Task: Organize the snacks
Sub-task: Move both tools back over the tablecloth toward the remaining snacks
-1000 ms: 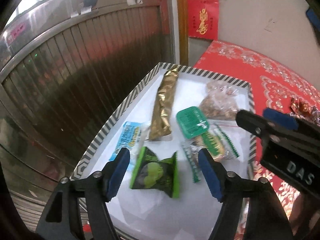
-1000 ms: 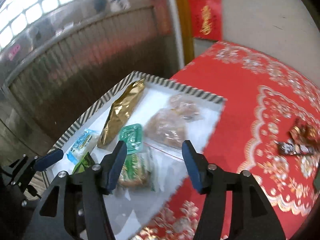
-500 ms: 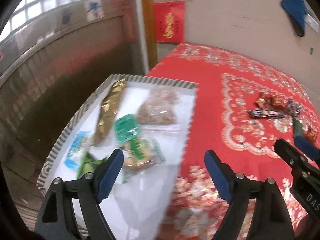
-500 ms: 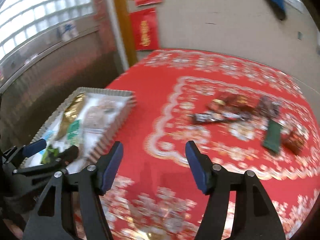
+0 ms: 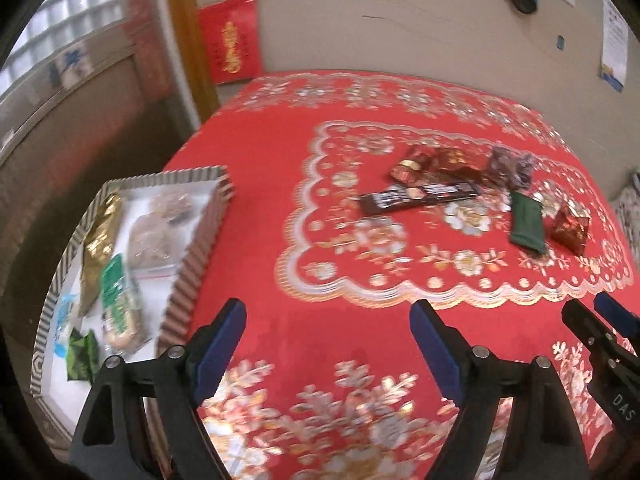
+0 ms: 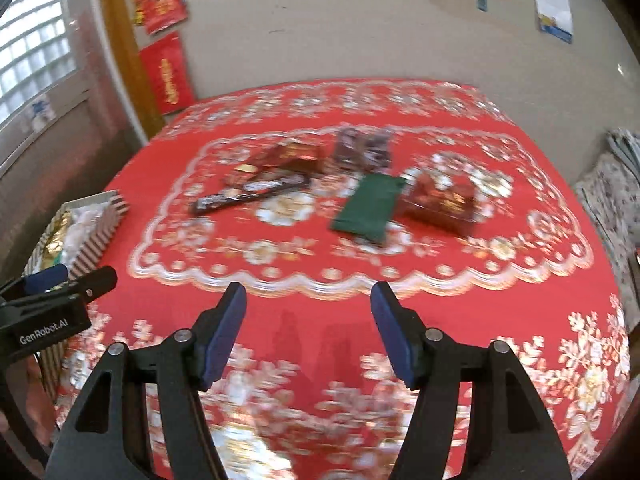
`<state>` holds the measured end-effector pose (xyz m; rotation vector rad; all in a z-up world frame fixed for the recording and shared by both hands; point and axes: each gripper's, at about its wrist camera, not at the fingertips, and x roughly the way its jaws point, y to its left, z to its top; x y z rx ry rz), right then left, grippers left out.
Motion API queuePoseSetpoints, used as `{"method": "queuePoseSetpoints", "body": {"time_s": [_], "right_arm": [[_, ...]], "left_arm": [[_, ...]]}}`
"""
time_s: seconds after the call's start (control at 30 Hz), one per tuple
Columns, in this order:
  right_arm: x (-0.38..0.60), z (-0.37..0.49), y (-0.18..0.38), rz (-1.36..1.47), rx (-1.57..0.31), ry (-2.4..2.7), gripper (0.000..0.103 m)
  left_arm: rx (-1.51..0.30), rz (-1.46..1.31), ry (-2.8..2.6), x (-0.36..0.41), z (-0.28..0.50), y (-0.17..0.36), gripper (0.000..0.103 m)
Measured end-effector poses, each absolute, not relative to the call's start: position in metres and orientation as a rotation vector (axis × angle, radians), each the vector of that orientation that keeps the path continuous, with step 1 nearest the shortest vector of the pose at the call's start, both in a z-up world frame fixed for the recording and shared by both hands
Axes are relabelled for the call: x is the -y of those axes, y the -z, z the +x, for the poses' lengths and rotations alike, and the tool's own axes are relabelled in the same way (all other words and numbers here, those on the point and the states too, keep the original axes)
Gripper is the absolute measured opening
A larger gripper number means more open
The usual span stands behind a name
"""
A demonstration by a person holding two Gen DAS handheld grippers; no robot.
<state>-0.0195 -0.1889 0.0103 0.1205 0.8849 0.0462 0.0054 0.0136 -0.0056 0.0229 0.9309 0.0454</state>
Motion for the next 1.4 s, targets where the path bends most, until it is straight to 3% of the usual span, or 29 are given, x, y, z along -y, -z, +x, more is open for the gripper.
{"method": "queuePoseSetpoints", "body": {"time_s": [0.77, 1.2, 1.4], "right_arm": [[0.233, -0.016, -0.005, 0.217, -0.876, -0.057, 0.064], [0.239, -0.012, -0.001, 0.237, -0.887, -0.044, 0.064], [0.240, -0.016, -0.005, 0.244, -0.870, -0.040, 0.064]], "left_arm": [[-1.088, 0.075, 0.032, 0.025, 0.165, 0.043, 0.085], [-1.183, 0.079, 0.325, 0.071, 0.120, 0.049, 0.085], [-1.086, 0.112, 0.302, 0.086, 0.110, 0.019, 0.085]]}}
